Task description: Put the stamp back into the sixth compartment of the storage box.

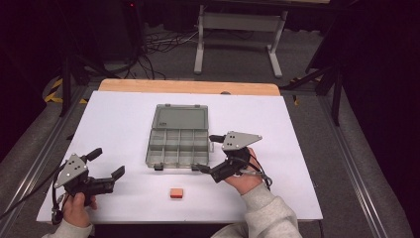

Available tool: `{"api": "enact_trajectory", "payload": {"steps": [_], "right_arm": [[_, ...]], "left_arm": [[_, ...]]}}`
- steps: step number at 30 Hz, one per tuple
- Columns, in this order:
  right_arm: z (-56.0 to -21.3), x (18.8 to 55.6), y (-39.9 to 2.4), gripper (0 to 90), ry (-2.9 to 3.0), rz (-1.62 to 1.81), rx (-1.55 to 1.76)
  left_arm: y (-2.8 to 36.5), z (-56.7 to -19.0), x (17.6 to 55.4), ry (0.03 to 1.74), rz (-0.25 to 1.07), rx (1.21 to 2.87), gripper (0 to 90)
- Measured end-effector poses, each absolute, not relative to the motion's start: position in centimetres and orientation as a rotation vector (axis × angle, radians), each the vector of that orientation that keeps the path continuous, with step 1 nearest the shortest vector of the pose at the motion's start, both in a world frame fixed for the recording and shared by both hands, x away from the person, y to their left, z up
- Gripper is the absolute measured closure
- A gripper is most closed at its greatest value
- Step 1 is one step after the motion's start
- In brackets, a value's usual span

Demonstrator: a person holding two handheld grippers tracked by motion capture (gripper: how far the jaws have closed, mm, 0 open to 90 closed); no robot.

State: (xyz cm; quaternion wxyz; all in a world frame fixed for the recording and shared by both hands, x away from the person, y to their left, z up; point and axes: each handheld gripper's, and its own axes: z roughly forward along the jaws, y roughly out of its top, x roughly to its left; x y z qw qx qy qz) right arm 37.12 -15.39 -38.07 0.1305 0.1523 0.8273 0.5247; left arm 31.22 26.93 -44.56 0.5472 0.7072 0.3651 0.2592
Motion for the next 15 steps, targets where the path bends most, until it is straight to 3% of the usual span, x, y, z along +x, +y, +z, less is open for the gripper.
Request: {"api": "enact_trajectory", "payload": {"steps": [15], "right_arm": [[-37.8,37.7,-12.7,2.2,2.448,1.527,0.365]], "left_arm": [[26.9,-44.6,31.2,0.862,0.612,1.678,1.9]]}}
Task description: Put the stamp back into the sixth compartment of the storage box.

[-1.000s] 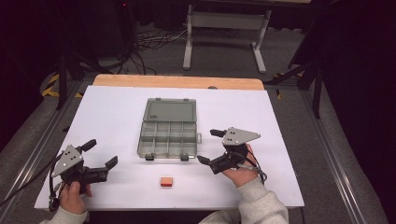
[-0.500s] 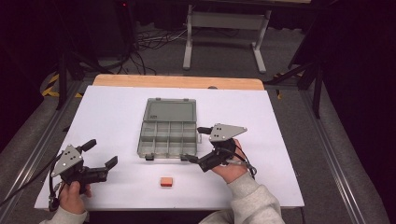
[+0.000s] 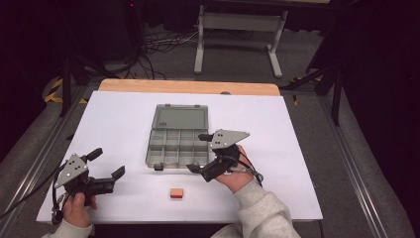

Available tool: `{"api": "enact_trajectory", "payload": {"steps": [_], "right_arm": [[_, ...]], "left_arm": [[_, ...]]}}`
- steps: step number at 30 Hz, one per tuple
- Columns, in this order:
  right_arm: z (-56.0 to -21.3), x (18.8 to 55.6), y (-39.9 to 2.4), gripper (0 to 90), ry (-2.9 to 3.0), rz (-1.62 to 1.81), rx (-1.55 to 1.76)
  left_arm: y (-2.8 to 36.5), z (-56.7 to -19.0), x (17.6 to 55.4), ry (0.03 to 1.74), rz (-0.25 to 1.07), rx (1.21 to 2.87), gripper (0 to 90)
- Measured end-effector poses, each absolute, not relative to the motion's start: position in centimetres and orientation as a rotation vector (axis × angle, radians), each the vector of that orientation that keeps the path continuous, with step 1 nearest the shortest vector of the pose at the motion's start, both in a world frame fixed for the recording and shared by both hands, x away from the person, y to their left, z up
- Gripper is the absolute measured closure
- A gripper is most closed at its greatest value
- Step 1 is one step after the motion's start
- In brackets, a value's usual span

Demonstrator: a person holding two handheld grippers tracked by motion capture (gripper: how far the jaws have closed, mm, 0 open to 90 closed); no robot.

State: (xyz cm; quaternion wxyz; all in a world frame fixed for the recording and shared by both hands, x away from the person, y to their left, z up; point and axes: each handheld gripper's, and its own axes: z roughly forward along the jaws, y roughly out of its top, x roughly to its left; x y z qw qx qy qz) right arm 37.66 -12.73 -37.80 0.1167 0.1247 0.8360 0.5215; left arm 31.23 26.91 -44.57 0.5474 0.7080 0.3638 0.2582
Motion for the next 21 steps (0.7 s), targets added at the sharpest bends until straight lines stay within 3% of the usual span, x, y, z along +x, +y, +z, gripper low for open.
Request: {"api": "enact_trajectory", "payload": {"steps": [21], "right_arm": [[-38.1,38.0,-8.6,2.2,2.530,1.503,0.254]], "left_arm": [[26.9,-44.6,31.2,0.862,0.611,1.682,1.9]]}}
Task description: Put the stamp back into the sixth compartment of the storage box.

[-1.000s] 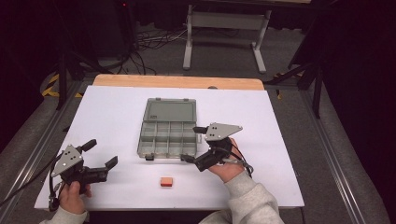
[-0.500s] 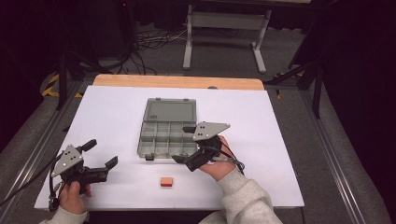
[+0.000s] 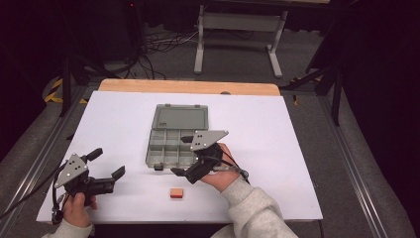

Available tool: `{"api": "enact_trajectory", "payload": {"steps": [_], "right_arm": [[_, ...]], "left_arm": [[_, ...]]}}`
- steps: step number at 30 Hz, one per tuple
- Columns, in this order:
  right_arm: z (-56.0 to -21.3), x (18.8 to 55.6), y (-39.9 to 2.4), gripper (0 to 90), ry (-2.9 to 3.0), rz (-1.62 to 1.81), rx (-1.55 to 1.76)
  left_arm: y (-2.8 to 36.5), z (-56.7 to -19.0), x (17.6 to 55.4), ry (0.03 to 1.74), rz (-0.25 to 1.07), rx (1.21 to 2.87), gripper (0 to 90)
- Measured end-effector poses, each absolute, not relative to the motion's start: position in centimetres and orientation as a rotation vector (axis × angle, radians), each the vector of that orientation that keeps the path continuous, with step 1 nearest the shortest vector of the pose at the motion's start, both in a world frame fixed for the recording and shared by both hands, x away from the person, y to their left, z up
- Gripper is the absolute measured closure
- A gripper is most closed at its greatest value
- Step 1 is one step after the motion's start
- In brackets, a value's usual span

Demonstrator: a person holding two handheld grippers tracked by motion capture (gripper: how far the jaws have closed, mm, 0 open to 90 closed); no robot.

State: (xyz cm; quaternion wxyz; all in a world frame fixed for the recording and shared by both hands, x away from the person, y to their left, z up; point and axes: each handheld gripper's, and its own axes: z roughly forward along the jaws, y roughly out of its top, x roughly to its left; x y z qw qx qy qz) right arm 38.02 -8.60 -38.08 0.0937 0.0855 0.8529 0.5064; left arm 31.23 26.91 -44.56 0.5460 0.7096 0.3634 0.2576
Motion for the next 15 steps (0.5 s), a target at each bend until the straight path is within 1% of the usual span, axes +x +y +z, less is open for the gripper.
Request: {"api": "enact_trajectory", "payload": {"steps": [15], "right_arm": [[-38.5,38.4,-6.9,3.2,2.595,1.491,0.221]], "left_arm": [[26.9,-44.5,31.2,0.865,0.612,1.677,1.9]]}}
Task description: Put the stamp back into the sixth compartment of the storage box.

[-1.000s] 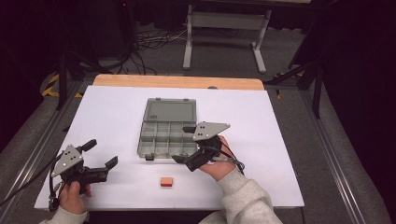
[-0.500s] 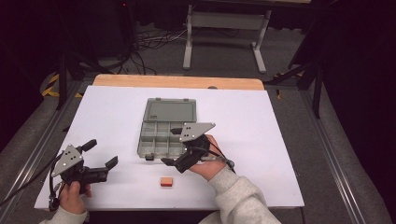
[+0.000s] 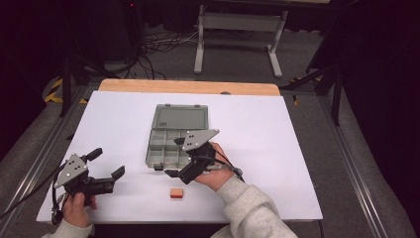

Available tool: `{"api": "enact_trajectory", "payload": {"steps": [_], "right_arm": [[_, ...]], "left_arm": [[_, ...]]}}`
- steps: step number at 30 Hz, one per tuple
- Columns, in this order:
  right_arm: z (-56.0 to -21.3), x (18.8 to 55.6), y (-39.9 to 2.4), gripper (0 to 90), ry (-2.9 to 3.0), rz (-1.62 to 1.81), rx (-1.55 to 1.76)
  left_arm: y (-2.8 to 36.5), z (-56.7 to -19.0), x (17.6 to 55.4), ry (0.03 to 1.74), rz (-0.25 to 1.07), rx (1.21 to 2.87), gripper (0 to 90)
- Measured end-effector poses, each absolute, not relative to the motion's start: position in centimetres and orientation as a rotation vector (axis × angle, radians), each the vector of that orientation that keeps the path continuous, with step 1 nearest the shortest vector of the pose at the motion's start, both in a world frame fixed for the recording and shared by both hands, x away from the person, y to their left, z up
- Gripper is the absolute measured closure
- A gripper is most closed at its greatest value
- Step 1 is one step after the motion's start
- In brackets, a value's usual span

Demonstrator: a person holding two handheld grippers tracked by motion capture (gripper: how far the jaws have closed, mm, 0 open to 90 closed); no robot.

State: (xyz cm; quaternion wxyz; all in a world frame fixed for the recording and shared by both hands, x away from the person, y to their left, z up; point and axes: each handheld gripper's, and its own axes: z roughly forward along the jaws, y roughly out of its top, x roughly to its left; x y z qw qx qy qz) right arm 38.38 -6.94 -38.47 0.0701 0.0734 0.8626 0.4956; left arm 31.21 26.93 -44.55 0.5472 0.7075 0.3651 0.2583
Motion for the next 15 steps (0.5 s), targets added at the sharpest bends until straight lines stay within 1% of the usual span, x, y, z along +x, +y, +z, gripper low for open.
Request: {"api": "enact_trajectory", "payload": {"steps": [6,15], "right_arm": [[-38.43,38.47,-6.65,7.4,2.682,1.437,0.204],[-38.76,38.28,-6.09,9.7,2.786,1.330,0.171]], "left_arm": [[26.97,-44.53,31.22,0.863,0.612,1.677,1.9],[26.99,-44.51,31.19,0.865,0.613,1.677,1.9]]}}
